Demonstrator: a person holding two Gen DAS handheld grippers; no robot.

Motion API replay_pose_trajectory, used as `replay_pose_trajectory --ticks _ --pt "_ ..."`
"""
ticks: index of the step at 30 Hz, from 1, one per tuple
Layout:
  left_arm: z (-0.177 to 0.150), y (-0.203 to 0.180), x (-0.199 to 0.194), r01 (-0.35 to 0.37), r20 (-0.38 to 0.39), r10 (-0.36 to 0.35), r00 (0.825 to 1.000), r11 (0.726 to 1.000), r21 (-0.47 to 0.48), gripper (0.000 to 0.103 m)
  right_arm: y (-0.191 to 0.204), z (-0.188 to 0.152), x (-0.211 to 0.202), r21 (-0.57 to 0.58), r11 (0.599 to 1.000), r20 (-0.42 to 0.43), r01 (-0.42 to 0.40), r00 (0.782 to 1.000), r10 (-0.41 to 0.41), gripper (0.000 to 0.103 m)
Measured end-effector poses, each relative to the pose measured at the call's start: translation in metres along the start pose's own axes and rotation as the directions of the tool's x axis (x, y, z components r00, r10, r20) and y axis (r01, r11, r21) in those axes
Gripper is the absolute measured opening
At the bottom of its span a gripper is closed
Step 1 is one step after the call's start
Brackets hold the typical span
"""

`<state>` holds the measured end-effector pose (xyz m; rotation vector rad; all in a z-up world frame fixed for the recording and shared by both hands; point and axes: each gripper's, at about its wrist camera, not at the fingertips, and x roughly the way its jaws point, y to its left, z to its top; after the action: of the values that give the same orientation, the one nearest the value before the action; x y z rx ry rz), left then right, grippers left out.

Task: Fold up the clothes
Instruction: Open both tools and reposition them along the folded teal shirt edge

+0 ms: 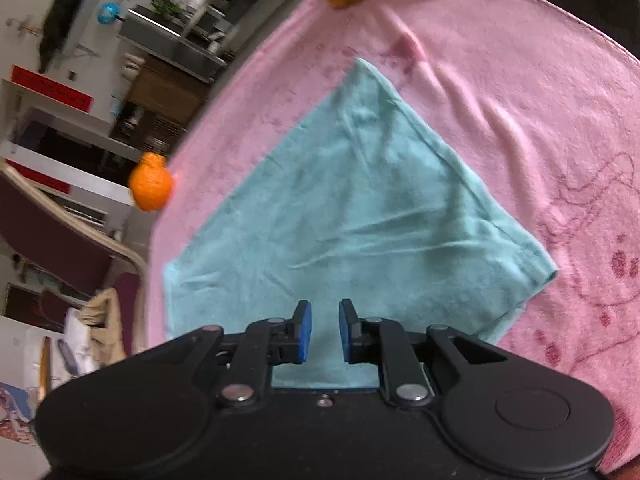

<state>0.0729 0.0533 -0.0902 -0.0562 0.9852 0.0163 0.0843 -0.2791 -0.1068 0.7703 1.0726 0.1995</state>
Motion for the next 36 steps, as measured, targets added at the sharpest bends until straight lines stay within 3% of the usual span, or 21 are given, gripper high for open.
replay_pose_trajectory --ticks 1,2,7,10,11,16,17,22,29,32,36 --pt "-0.001 0.003 -0.002 -0.015 0.000 0.015 1.000 1.000 0.001 0.018 -0.003 0.001 0.001 0.004 1.000 -0.004 0.024 1.000 -0.024 0.016" --pt "-0.002 0.010 -0.004 -0.026 -0.003 0.026 1.000 1.000 -0.017 0.018 -0.008 0.003 0.000 0.015 0.999 0.000 0.045 0.999 -0.045 0.009" --pt "-0.009 0.045 -0.017 -0.081 -0.017 0.079 0.997 0.991 -0.111 0.014 -0.053 0.010 -0.038 0.177 0.980 0.085 0.090 0.991 -0.106 0.005" --pt "-0.012 0.058 -0.030 -0.100 0.007 0.102 0.995 0.986 -0.137 0.014 -0.070 0.006 -0.068 0.223 0.967 0.149 0.125 0.976 -0.161 0.014" --pt "-0.012 0.060 -0.035 -0.088 0.023 0.092 0.995 0.986 -0.141 0.015 -0.071 0.002 -0.073 0.219 0.971 0.157 0.093 0.979 -0.129 0.019" --pt "-0.008 0.049 -0.049 -0.053 0.076 0.061 0.995 0.993 -0.106 0.038 -0.072 -0.018 -0.092 0.187 0.982 0.182 -0.039 0.983 0.004 0.026" --pt "-0.007 0.046 -0.050 -0.050 0.084 0.058 0.995 0.994 -0.095 0.044 -0.069 -0.021 -0.092 0.175 0.984 0.177 -0.045 0.984 0.014 0.027" --pt "0.003 0.028 -0.048 -0.062 0.073 0.066 0.995 0.997 -0.051 0.056 -0.044 -0.022 -0.082 0.087 0.995 0.151 -0.039 0.988 0.026 0.033" --pt "0.026 0.018 -0.043 0.001 0.064 0.004 0.998 0.997 -0.076 0.093 -0.023 -0.024 -0.074 0.023 0.998 0.138 -0.050 0.989 0.046 0.044" --pt "0.037 0.010 -0.038 0.019 0.045 -0.016 0.999 0.997 -0.074 0.096 -0.018 -0.024 -0.071 0.023 0.998 0.136 -0.067 0.989 0.063 0.047" --pt "0.043 0.003 -0.024 -0.021 -0.028 0.019 0.999 0.998 -0.066 0.096 -0.013 -0.024 -0.067 0.029 0.996 0.140 -0.087 0.987 0.082 0.050"
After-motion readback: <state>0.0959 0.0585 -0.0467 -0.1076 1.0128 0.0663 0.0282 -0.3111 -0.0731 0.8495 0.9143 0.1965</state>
